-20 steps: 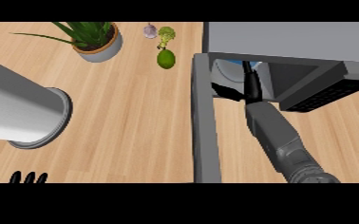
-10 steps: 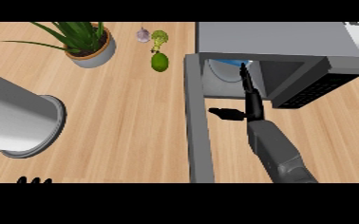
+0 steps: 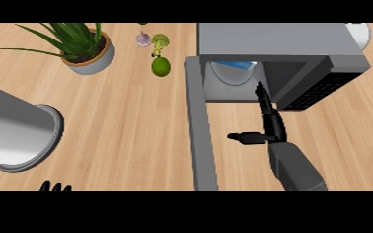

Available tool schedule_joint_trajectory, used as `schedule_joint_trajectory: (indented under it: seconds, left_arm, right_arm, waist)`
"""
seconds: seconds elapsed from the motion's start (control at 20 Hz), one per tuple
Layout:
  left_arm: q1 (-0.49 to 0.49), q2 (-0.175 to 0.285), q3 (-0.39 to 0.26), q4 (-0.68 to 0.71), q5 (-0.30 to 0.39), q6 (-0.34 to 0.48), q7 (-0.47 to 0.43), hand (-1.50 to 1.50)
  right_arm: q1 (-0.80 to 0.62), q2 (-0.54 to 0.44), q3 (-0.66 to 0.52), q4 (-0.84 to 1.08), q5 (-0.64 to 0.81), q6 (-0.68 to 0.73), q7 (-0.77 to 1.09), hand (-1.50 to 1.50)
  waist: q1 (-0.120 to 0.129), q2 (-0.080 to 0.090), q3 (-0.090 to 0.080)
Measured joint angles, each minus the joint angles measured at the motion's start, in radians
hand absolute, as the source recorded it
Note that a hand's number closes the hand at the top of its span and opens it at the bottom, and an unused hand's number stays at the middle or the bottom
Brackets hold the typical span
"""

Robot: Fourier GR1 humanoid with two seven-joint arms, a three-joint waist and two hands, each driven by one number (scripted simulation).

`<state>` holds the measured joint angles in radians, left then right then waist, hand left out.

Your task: Pick up the milk, place it into the microwave and close the microwave

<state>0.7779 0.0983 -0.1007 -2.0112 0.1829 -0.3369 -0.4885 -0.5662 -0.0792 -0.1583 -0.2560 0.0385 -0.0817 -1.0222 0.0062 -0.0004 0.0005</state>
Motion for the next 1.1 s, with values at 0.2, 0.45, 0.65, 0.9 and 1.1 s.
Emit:
schedule_joint_trajectory:
  seconds: [0.2,0.45,0.65,0.9,1.1]
  left_arm:
    - [-0.038,-0.013,-0.023,0.006,-0.004,0.011,0.044,-1.50]
    - [-0.102,0.014,-0.054,0.048,-0.031,-0.027,0.069,-1.50]
    - [-0.159,0.027,-0.102,0.079,-0.094,-0.036,0.110,1.50]
    - [-0.263,0.003,-0.175,0.145,-0.220,-0.005,0.120,1.50]
    - [-0.337,-0.047,-0.232,0.221,-0.283,0.033,0.137,1.50]
  right_arm:
    - [0.097,-0.028,0.004,-0.076,-0.014,0.031,-0.005,-1.50]
    - [0.206,-0.073,0.008,-0.184,-0.033,0.075,-0.002,1.50]
    - [0.299,-0.116,0.008,-0.288,-0.056,0.110,0.013,-1.50]
    - [0.393,-0.181,-0.022,-0.364,-0.108,0.174,0.027,-1.50]
    - [0.454,-0.218,-0.053,-0.435,-0.166,0.232,0.055,-1.50]
  waist:
    - [-0.009,-0.002,-0.001]
    - [-0.019,-0.004,-0.001]
    - [-0.023,-0.004,-0.001]
    - [-0.019,-0.003,-0.001]
    - [-0.016,-0.002,-0.001]
